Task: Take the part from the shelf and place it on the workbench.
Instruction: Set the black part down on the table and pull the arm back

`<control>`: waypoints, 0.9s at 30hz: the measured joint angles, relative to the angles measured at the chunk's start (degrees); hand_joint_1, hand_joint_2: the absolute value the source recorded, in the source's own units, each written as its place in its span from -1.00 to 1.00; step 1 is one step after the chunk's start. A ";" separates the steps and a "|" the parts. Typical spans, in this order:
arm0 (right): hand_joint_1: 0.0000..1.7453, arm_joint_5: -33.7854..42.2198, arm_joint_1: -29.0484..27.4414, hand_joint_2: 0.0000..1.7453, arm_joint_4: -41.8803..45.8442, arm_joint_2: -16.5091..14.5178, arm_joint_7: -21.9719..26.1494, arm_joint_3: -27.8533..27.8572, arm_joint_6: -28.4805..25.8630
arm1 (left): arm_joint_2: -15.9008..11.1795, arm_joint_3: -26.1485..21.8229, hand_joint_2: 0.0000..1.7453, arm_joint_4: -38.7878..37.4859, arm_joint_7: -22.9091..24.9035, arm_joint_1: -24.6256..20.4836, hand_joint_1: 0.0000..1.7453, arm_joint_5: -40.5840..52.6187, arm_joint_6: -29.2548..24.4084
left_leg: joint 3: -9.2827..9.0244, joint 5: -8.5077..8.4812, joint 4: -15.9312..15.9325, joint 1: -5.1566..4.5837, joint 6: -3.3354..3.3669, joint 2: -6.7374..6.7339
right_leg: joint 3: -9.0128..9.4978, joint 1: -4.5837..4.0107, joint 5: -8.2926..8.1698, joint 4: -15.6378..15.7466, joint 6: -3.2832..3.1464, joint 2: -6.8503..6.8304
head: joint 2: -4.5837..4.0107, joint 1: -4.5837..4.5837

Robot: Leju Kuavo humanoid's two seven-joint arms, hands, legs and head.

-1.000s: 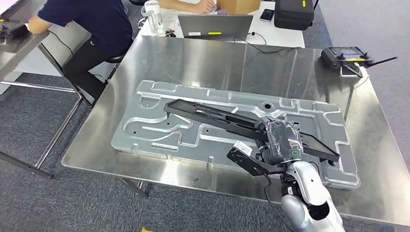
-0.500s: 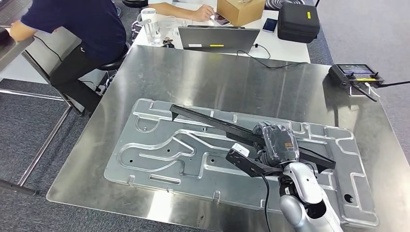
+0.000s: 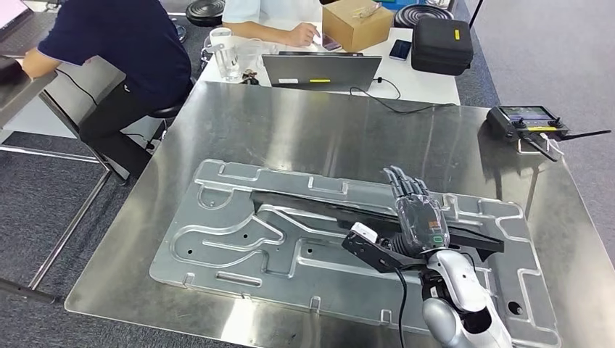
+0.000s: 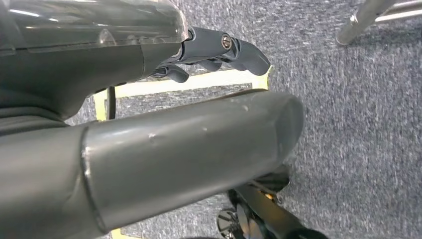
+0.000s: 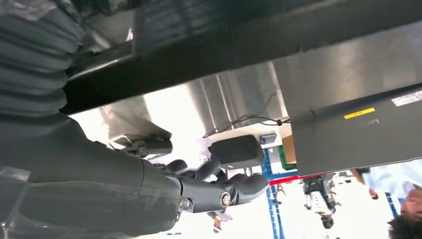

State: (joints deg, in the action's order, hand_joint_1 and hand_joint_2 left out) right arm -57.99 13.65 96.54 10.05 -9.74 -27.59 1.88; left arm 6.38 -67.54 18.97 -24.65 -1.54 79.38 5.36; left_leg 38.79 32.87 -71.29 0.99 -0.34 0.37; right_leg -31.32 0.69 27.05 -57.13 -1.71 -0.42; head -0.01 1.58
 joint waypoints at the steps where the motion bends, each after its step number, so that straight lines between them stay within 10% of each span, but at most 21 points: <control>1: -1.00 0.02 -0.29 -1.00 0.00 0.01 0.04 0.08 0.00 | -0.03 -0.06 -1.00 -0.01 0.00 0.09 -1.00 0.01 -0.01 | 0.92 0.58 -2.20 0.20 -0.25 -0.01 | -0.01 0.06 0.00 -0.02 0.05 0.00 | 0.00 0.00; 6: -1.00 0.10 -0.82 -1.00 0.01 0.01 -0.01 0.60 0.05 | -0.02 -0.14 -1.00 -0.08 0.00 0.02 -1.00 0.09 -0.01 | -5.68 -5.13 9.88 1.11 -1.23 -0.08 | -0.29 0.55 0.67 -1.31 1.78 0.39 | 0.00 -0.05; 11: -1.00 0.55 -1.29 -1.00 -0.07 0.03 0.06 1.40 0.11 | 0.03 -0.19 -1.00 -0.15 0.00 -0.09 -1.00 0.18 -0.09 | -6.35 -5.68 12.14 0.73 1.04 0.28 | -0.82 0.73 1.15 -2.03 3.72 0.65 | 0.00 -0.25; 14: -1.00 0.66 -1.49 -1.00 -0.13 0.04 0.10 1.74 0.12 | 0.03 -0.20 -1.00 -0.15 0.00 -0.03 -1.00 0.19 -0.16 | -6.14 -6.10 12.35 0.52 1.96 0.24 | -4.65 0.79 5.76 -10.12 3.95 0.50 | 0.01 -0.27; 17: -1.00 0.76 -1.97 -1.00 -0.33 0.05 0.11 1.91 0.13 | 0.03 -0.21 -1.00 -0.15 0.00 0.08 -1.00 0.20 -0.18 | -6.11 -5.95 12.32 -0.07 2.29 0.29 | -8.96 0.48 7.79 -17.90 3.64 0.49 | 0.00 -0.27; 21: -1.00 0.80 -2.26 -1.00 -0.38 0.08 0.13 2.25 0.13 | 0.24 -0.22 -1.00 -0.20 -0.01 0.05 -1.00 0.22 -0.18 | -6.76 -5.44 12.31 -0.76 2.33 0.55 | -4.19 -0.63 0.44 -5.92 1.25 0.60 | 0.01 -0.24; 27: -1.00 0.84 -2.36 -1.00 -0.30 0.15 0.19 2.74 0.13 | 0.35 -0.22 -1.00 -0.27 -0.04 -0.06 -1.00 0.28 -0.23 | -6.42 -4.12 11.33 -0.74 0.80 0.36 | -1.84 -0.57 -0.89 -0.70 -0.06 0.33 | 0.00 -0.19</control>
State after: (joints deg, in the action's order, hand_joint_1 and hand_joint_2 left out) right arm -57.16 11.29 96.24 10.20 -9.55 -24.86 2.01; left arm 6.73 -67.76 18.70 -24.70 -1.60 79.66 5.13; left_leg 32.37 28.75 -59.96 0.25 0.46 0.73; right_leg -33.16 0.12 26.16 -57.83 -1.76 -0.09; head -0.01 1.39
